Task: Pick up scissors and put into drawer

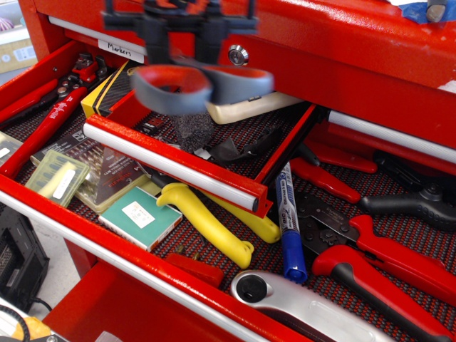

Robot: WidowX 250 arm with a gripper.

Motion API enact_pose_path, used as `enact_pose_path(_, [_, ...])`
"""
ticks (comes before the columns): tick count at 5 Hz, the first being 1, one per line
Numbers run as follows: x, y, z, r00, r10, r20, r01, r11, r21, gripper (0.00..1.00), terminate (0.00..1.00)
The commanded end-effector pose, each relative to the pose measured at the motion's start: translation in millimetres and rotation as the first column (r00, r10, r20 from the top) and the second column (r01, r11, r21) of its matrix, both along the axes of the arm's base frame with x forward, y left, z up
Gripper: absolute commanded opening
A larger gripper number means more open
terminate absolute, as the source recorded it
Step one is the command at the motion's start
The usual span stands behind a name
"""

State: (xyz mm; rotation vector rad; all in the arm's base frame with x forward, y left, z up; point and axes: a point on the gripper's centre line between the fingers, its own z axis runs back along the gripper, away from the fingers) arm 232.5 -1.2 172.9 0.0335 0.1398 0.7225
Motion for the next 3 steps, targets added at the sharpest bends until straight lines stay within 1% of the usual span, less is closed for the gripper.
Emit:
enact_pose_path(1, [33, -1, -8, 0.979, 0.179, 0.096, -0.18, 0.984, -0.003, 0.0, 0.0])
enact_pose_path(2, [49, 16, -32, 0.958, 0.178, 0.226, -0.203, 0.975, 0.091, 0.0, 0.0])
enact_pose_path(3, [54, 25, -55, 0.923, 0.129, 0.362, -0.18, 0.978, 0.11, 1.0, 1.0])
